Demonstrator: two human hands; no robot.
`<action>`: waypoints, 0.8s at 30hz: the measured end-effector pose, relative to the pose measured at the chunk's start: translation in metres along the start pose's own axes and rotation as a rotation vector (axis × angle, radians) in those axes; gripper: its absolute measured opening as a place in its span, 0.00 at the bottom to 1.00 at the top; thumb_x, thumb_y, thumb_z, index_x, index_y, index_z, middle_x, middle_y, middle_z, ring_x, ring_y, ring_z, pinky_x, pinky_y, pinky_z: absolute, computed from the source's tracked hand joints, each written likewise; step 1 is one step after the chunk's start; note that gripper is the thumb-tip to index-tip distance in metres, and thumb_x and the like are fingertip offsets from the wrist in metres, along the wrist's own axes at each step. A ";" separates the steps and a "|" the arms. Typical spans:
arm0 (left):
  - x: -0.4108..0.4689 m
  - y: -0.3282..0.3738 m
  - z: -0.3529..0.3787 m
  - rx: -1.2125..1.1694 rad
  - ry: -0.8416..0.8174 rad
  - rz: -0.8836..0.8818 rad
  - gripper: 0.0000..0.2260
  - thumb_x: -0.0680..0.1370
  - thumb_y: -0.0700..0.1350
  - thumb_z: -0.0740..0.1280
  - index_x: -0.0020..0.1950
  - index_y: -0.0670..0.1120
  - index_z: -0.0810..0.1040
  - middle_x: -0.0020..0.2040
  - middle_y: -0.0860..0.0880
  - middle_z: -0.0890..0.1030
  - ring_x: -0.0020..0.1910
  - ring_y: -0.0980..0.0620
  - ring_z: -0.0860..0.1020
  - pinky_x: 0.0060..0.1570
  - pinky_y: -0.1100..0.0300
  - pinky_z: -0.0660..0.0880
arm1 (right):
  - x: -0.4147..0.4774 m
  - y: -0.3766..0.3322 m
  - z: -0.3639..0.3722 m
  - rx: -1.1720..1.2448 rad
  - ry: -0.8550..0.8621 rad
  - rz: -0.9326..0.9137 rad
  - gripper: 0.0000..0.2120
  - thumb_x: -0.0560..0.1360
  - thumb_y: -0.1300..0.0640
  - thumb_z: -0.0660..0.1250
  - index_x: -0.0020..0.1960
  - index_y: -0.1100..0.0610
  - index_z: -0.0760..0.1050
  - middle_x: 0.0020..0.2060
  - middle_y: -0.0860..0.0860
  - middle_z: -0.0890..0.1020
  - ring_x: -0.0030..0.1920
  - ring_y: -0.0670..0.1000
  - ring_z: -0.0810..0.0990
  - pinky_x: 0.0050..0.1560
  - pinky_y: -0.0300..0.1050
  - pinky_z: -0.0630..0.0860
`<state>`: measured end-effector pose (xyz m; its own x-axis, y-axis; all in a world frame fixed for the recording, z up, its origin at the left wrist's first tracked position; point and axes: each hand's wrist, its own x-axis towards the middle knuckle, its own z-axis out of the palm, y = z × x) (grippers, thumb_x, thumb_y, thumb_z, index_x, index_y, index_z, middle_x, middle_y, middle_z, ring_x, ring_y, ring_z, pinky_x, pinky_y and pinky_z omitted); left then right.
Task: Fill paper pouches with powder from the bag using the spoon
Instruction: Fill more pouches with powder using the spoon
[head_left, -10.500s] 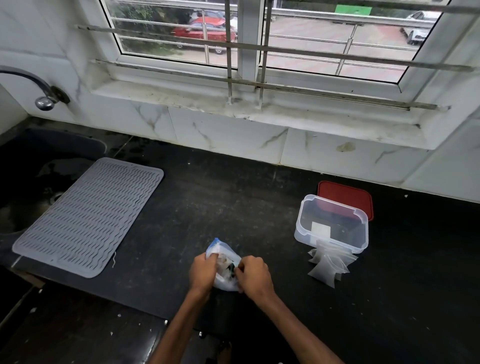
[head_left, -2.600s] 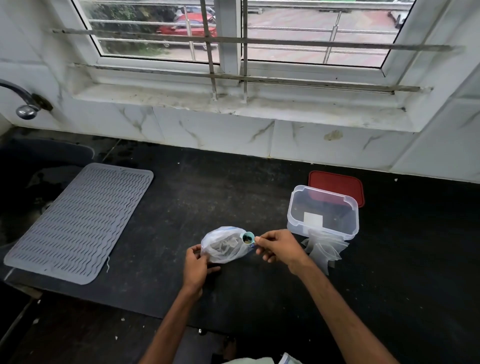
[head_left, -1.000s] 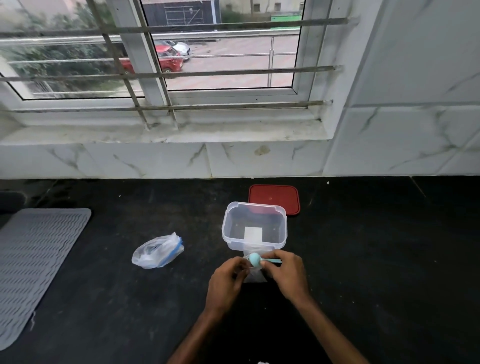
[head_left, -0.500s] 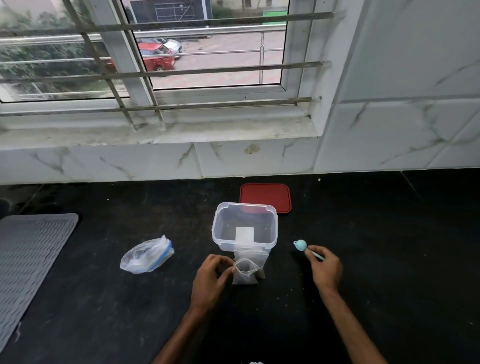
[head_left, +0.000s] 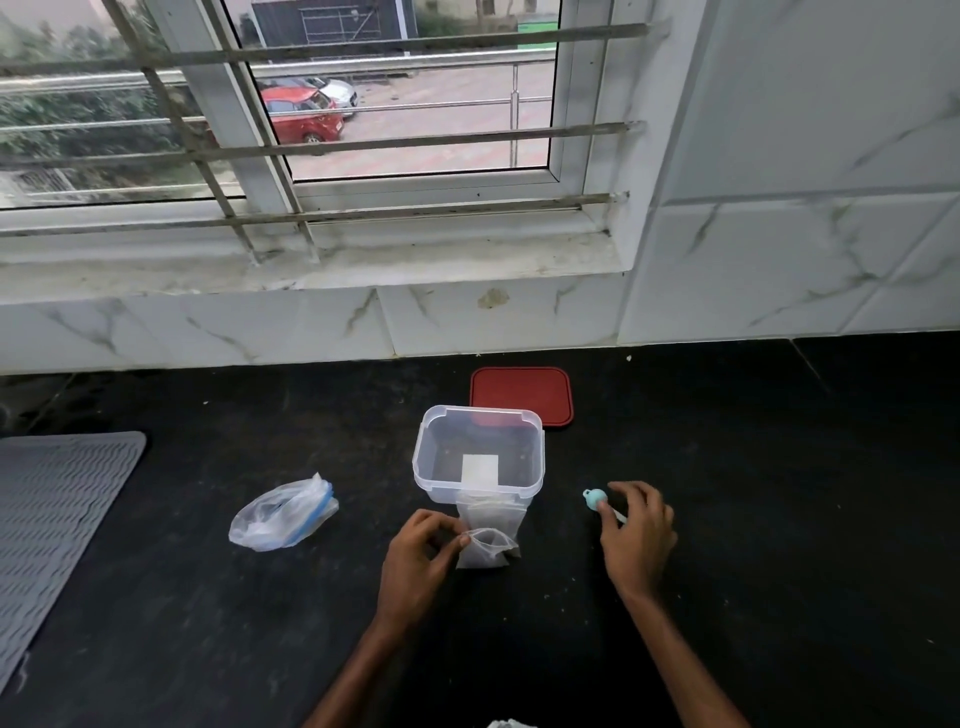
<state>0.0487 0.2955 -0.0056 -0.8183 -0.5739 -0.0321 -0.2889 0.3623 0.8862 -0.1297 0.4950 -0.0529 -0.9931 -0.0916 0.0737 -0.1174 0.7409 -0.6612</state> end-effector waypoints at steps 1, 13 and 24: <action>0.000 0.001 -0.001 -0.007 0.006 -0.002 0.04 0.75 0.43 0.73 0.46 0.51 0.82 0.48 0.56 0.80 0.47 0.56 0.80 0.44 0.57 0.81 | -0.005 -0.009 -0.002 0.098 0.017 -0.080 0.11 0.73 0.57 0.73 0.55 0.51 0.80 0.55 0.47 0.78 0.58 0.51 0.75 0.56 0.49 0.72; -0.001 0.017 -0.019 0.080 0.103 0.048 0.04 0.79 0.42 0.68 0.47 0.51 0.77 0.46 0.58 0.79 0.47 0.62 0.79 0.45 0.67 0.78 | -0.069 -0.113 -0.006 0.094 -0.382 -0.700 0.22 0.71 0.39 0.71 0.60 0.50 0.80 0.57 0.44 0.81 0.59 0.42 0.75 0.64 0.36 0.67; -0.004 0.008 -0.042 0.117 0.116 0.092 0.07 0.79 0.43 0.68 0.46 0.54 0.75 0.43 0.58 0.80 0.44 0.60 0.79 0.41 0.65 0.76 | -0.069 -0.142 -0.004 0.266 -0.479 -0.421 0.05 0.69 0.58 0.78 0.44 0.52 0.84 0.43 0.42 0.82 0.46 0.42 0.80 0.51 0.38 0.79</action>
<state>0.0702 0.2697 0.0213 -0.7828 -0.6131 0.1064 -0.2766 0.4960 0.8231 -0.0447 0.3984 0.0391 -0.7438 -0.6651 0.0671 -0.4263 0.3946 -0.8140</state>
